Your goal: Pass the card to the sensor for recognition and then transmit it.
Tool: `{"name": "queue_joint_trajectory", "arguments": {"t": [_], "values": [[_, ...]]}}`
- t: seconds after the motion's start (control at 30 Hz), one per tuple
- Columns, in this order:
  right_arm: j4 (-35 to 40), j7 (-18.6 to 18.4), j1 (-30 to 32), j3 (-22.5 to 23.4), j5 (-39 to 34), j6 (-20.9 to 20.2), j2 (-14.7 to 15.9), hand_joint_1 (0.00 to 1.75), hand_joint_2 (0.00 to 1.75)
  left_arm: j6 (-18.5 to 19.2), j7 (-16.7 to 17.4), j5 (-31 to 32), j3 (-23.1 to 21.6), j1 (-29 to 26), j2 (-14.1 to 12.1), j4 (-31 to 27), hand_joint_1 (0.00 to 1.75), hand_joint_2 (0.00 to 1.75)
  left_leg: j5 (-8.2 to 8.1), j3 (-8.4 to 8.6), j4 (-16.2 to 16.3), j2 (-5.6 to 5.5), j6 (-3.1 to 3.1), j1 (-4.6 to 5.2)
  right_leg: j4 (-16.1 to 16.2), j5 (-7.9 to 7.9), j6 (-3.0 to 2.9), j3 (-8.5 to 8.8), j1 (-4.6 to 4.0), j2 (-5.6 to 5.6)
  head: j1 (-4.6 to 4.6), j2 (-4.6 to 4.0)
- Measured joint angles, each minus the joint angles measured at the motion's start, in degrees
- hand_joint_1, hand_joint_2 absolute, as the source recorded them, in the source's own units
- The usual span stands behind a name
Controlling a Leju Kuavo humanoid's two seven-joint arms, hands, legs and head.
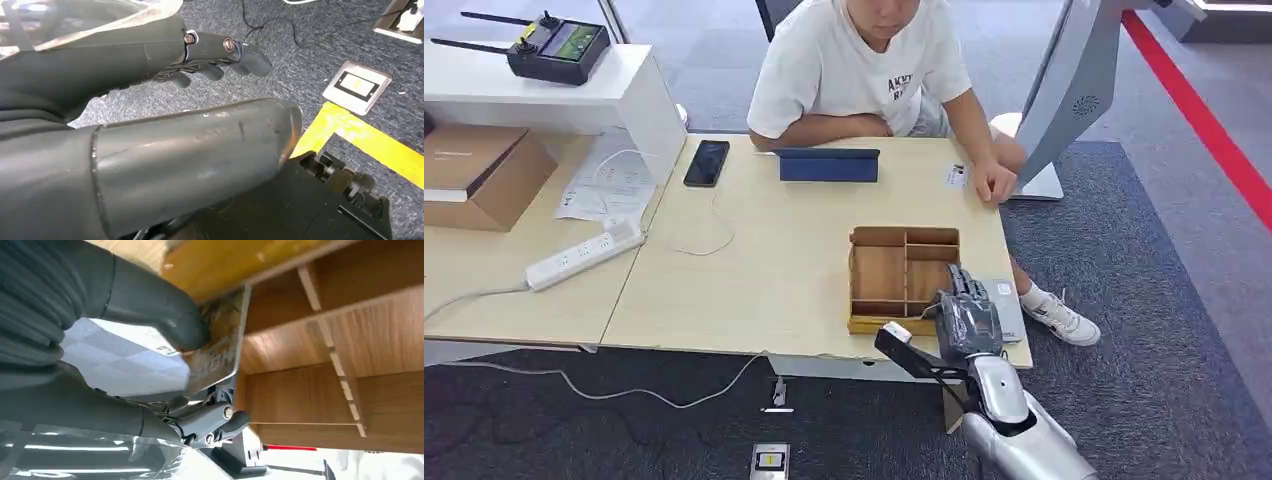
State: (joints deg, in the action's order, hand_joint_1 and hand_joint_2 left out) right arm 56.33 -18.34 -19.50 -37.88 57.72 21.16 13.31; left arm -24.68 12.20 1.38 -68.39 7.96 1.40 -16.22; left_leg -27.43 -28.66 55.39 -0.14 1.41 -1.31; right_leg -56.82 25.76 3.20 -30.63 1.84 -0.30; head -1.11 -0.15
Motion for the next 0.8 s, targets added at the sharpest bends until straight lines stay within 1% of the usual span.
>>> {"name": "queue_joint_trajectory", "arguments": {"t": [0.27,0.43,0.53,0.63,0.73,0.8], "values": [[0.0,-0.2,0.0,0.0,0.0,0.0,0.0,1.75,1.75,0.2,0.0,0.0,0.0,0.0,0.0,0.0,0.00,0.00,0.00,0.00,0.0,0.00,0.00,0.00,0.0,0.00,0.00,0.00,0.00,0.00,0.00,0.00],[-0.3,0.0,-0.2,-0.2,0.0,0.8,-0.3,1.75,1.75,0.2,-0.2,0.0,0.0,0.0,0.0,0.0,0.00,0.00,0.00,0.00,0.0,0.00,0.00,0.00,0.0,0.00,0.00,0.00,0.00,0.00,0.00,0.00],[-0.2,0.0,-0.3,-0.2,0.0,2.7,-0.5,1.75,1.75,0.2,-0.2,0.0,0.0,0.0,0.0,0.0,0.00,0.00,0.00,-0.01,0.0,0.00,0.00,0.00,0.0,0.00,0.00,0.01,0.00,0.00,0.00,0.00],[0.8,0.0,-0.5,0.0,0.5,6.4,-0.5,1.75,1.75,0.2,-0.5,0.0,0.0,0.0,0.0,0.0,0.00,0.00,0.00,-0.01,0.0,0.00,0.00,0.00,0.0,0.00,0.00,0.01,0.00,0.00,0.00,0.00],[3.9,-0.8,-0.8,0.2,2.4,8.7,-0.1,1.75,1.75,0.2,-0.8,0.0,0.0,-0.1,0.0,0.0,0.00,0.00,0.00,0.00,0.0,0.00,0.00,0.00,0.0,0.00,0.00,0.00,0.00,0.00,0.00,0.00],[7.1,-1.9,-1.0,0.9,4.4,9.0,0.5,1.75,1.75,0.2,-0.9,0.2,0.0,-0.1,0.0,0.0,0.00,0.00,0.00,0.00,0.0,0.00,0.00,0.00,0.0,0.00,0.00,0.01,0.00,0.00,0.00,0.00]]}}
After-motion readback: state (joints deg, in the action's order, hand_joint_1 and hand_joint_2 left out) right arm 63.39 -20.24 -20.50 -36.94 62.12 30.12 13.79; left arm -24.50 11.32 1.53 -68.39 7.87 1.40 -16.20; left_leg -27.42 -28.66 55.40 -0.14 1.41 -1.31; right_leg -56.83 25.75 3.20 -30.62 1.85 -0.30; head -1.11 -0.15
